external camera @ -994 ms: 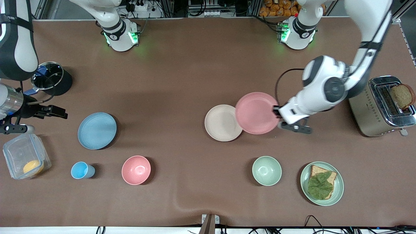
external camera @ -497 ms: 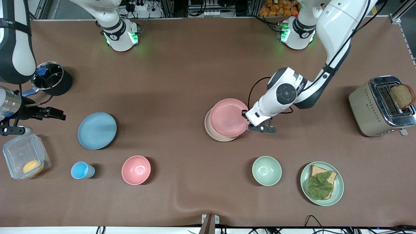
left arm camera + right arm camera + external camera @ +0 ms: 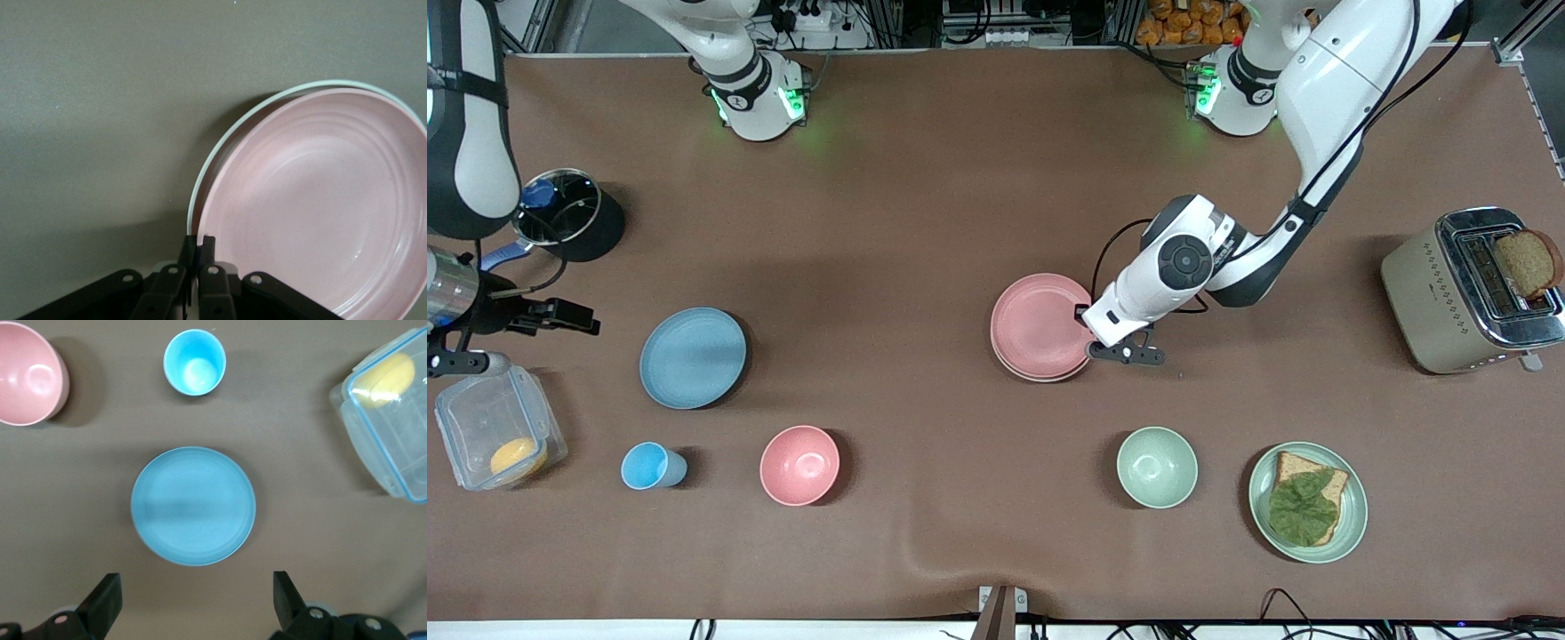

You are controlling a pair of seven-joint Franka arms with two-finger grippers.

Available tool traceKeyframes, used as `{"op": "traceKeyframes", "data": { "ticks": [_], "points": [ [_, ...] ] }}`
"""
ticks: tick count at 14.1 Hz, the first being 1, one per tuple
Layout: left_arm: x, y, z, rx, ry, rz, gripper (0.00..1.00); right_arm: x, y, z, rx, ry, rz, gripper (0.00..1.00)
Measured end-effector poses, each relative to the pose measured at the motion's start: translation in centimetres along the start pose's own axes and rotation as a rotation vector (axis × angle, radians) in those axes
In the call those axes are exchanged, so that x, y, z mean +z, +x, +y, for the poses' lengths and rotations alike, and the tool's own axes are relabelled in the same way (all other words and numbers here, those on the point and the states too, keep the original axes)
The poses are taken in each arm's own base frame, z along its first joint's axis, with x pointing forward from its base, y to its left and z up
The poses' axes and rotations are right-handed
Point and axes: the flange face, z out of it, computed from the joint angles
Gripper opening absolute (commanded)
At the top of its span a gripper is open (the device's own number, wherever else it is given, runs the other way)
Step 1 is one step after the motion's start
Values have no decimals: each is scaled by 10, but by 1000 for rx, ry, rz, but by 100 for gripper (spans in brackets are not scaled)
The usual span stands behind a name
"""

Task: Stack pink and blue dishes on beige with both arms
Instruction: 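Open the left gripper and withdraw while the right gripper reaches the blue plate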

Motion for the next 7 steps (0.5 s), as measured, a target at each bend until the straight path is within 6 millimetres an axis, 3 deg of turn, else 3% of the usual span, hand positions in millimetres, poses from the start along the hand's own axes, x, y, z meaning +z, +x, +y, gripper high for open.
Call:
{"op": "traceKeyframes", "data": {
  "ticks": [4, 6, 7],
  "points": [
    [5, 1, 3, 1, -14, 7, 0, 44, 9, 61, -23, 2, 18, 100],
    [9, 6, 1, 3, -19, 14, 3, 75, 11, 78, -14, 17, -19, 100],
    [11, 8, 1, 2, -22, 15, 96, 91, 12, 78, -14, 25, -42, 100]
  ]
}}
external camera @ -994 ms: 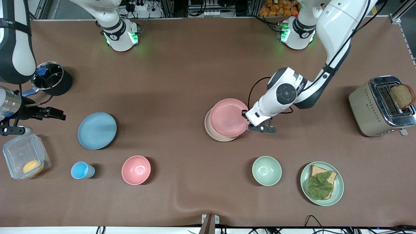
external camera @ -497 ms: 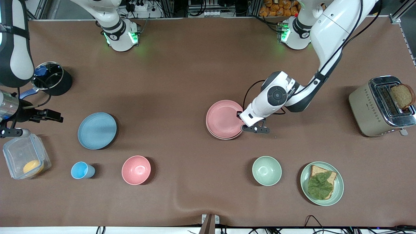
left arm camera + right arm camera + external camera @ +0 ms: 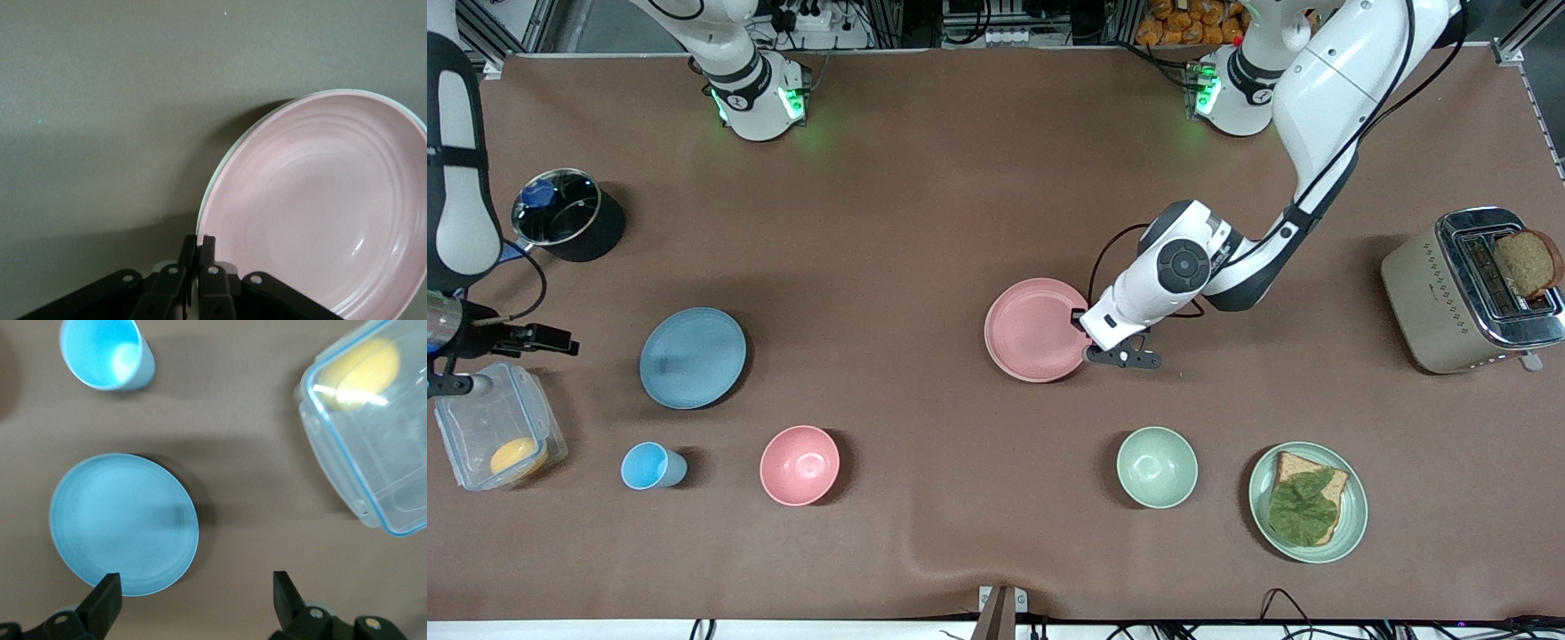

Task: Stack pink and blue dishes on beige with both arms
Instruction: 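Open the left gripper and withdraw while the right gripper reaches the blue plate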

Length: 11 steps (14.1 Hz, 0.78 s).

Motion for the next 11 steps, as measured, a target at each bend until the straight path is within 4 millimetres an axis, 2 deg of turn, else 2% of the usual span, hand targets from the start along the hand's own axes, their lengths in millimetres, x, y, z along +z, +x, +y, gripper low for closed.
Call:
{"op": "traceKeyframes", "data": {
  "ticks": [1, 4, 5, 6, 7, 8, 10, 11],
  "points": [
    [1, 2, 0, -3, -3, 0, 100, 15, 3, -2, -4, 9, -21, 100],
    [-4, 8, 1, -48, -6, 17, 100, 65, 10, -11, 2, 62, -78, 100],
    [-12, 13, 0, -56, -8, 37, 100, 82, 12, -10, 8, 73, -84, 100],
    [-30, 23, -5, -65, -7, 68, 100, 97, 14, -9, 10, 77, -91, 100],
    [-58, 34, -15, -82, 6, 103, 100, 110, 15, -9, 12, 81, -100, 100],
    [-96, 45, -32, -110, 33, 140, 100, 121, 16, -9, 12, 84, -107, 100],
    [-195, 58, -83, -194, 106, 233, 100, 138, 17, -11, 13, 89, -116, 100],
    [-241, 55, -104, -233, 149, 271, 100, 146, 16, -11, 14, 90, -115, 100]
  ]
}}
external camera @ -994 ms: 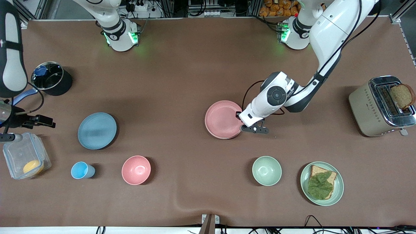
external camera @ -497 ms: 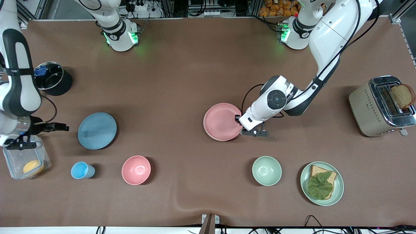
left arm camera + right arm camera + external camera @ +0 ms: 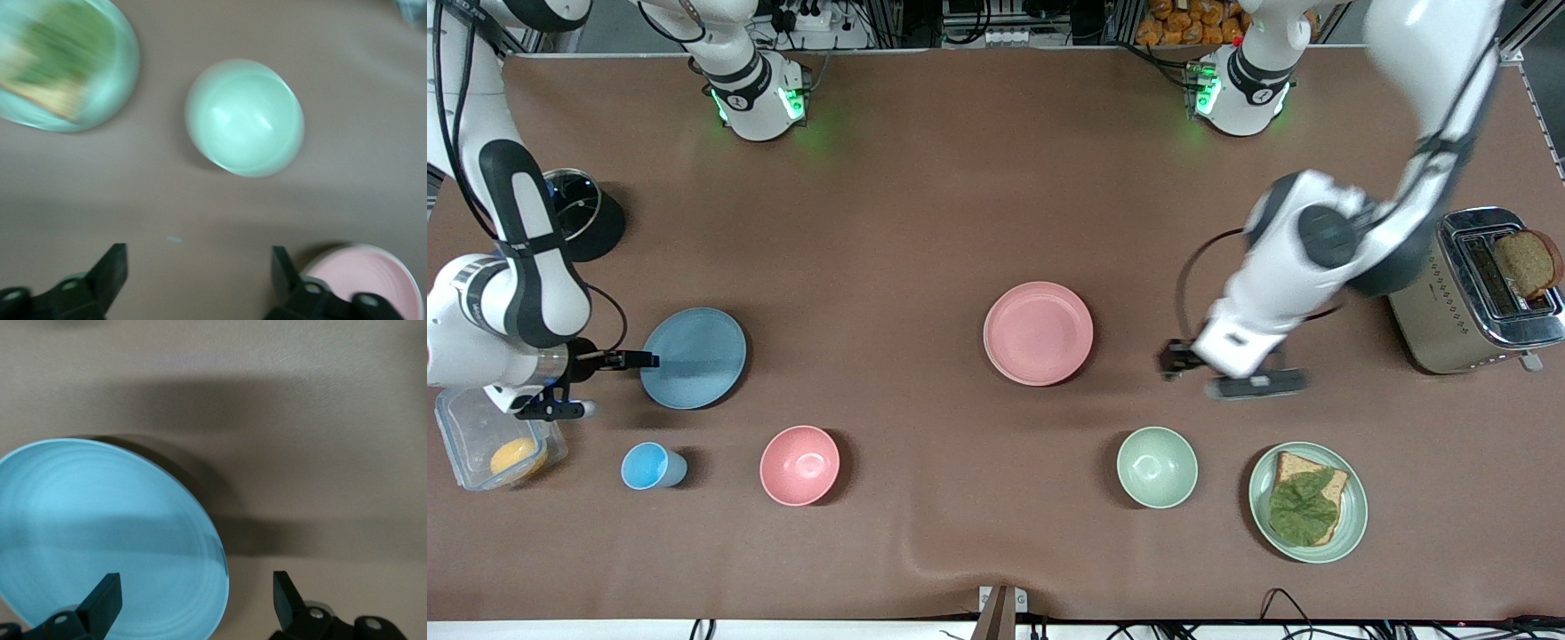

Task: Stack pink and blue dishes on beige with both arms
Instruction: 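Open the left gripper and withdraw while the right gripper reaches the blue plate, then grasp the blue plate rim with the right gripper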

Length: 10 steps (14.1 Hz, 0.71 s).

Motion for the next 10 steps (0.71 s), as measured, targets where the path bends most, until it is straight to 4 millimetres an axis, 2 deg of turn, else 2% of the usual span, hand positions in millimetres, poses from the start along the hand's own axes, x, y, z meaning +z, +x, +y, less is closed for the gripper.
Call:
{"op": "traceKeyframes", "data": {
  "ticks": [1, 2, 3, 4, 5, 6, 8, 10],
  "points": [
    [-37, 6, -18, -26, 44, 27, 100, 7, 0, 0, 1, -1, 5, 100],
    [-70, 5, -25, -39, 82, 43, 100, 14, 0, 0, 2, -4, 13, 89],
    [-96, 3, -27, -49, 114, 45, 100, 21, -2, 1, 3, -8, 25, 42],
    [-119, 1, -28, -60, 142, 37, 100, 30, -4, 1, 4, -13, 37, 7],
    [-137, 2, -31, -72, 161, 28, 100, 37, -7, 1, 6, -15, 43, 0],
    [-151, 3, -33, -83, 169, 19, 100, 41, -9, 1, 7, -17, 47, 0],
    [-168, 6, -33, -103, 137, 9, 100, 39, -9, 2, 9, -20, 54, 0],
    [-179, 6, -44, -84, 125, -8, 100, 35, -9, 1, 9, -21, 59, 0]
  ]
}}
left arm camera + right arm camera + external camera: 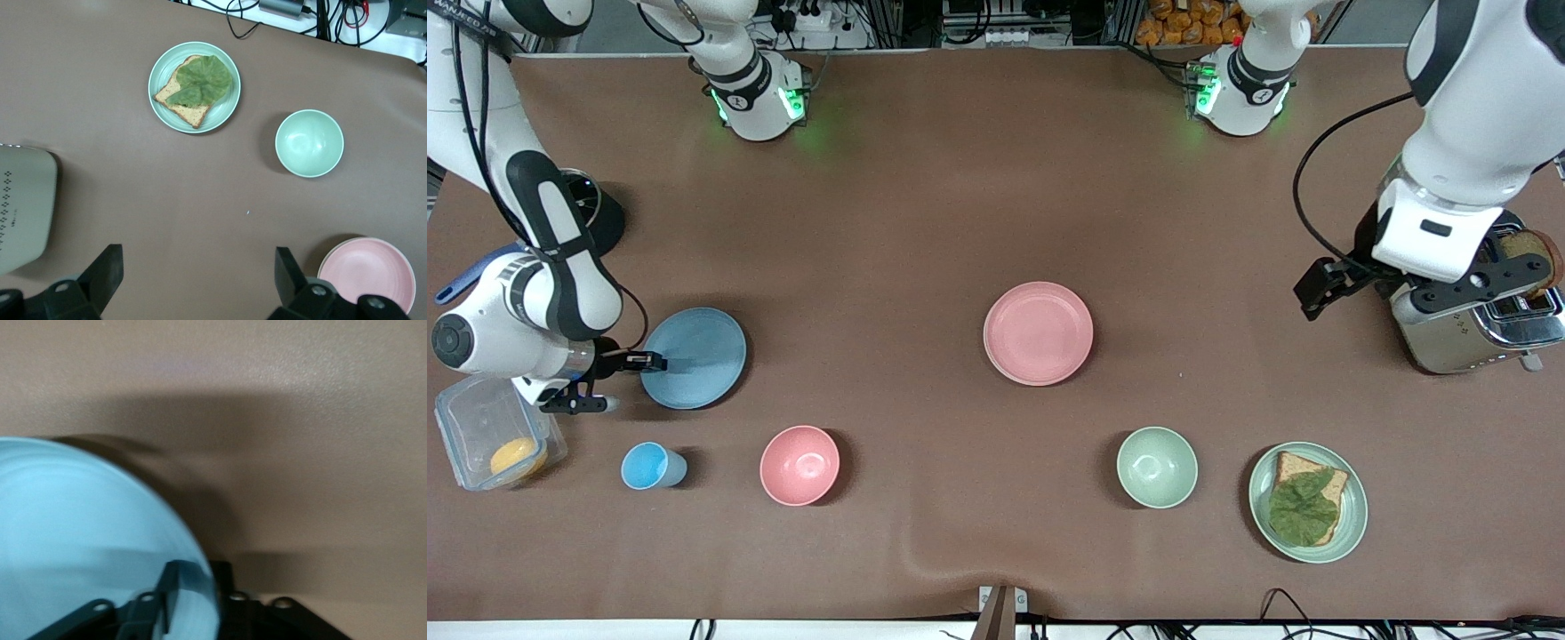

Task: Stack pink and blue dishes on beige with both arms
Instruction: 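Grasp the blue plate rim with the right gripper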

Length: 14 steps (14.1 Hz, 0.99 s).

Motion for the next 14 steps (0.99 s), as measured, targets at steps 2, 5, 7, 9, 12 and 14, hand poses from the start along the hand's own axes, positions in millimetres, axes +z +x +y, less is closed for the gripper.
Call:
{"op": "traceKeyframes", "data": {
  "ticks": [2, 5, 7, 9, 12, 14],
  "points": [
    [-6, 2, -23, 21, 7, -35, 100, -5, -1, -3, -3, 4, -7, 0],
    [-9, 7, -51, 7, -22, -73, 100, -12, -2, -6, -7, 7, -10, 0],
    [-4, 7, -53, 7, -25, -96, 100, -20, -2, -7, -9, 9, -12, 0],
    [3, 5, -47, 18, -22, -111, 100, -34, -3, -11, -14, 11, -11, 0],
    [13, 6, -44, 59, -20, -126, 100, -66, -5, -29, -31, 11, -12, 0],
    [13, 7, -45, 83, -21, -126, 100, -90, -5, -55, -8, 17, -33, 0]
  ]
}}
